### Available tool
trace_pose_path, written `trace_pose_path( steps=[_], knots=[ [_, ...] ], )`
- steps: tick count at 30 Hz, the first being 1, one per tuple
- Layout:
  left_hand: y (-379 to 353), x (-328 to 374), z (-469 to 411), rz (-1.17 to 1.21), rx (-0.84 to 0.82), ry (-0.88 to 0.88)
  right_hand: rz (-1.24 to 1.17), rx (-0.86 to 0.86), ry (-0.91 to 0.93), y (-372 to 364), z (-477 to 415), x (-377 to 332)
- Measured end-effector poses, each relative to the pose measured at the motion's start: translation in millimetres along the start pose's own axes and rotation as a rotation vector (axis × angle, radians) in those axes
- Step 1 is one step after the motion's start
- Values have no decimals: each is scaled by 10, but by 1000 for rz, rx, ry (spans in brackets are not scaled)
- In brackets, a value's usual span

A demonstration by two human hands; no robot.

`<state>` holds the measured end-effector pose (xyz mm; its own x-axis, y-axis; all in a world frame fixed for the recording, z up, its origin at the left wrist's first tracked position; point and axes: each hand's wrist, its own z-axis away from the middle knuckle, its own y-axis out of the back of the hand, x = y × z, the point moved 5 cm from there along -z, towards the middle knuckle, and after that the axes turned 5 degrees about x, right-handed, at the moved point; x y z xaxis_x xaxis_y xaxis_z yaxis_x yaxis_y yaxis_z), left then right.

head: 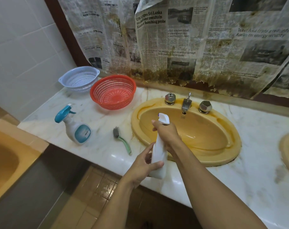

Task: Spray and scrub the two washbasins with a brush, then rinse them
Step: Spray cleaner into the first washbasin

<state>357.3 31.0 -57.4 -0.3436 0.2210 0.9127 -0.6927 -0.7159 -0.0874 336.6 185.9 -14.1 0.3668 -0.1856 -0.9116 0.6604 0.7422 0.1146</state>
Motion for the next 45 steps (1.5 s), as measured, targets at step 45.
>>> trace_pose_path(
  steps=[45],
  knots=[
    [-641,-638,873,-36,171,39,20,-92,-41,472,720,781]
  ],
)
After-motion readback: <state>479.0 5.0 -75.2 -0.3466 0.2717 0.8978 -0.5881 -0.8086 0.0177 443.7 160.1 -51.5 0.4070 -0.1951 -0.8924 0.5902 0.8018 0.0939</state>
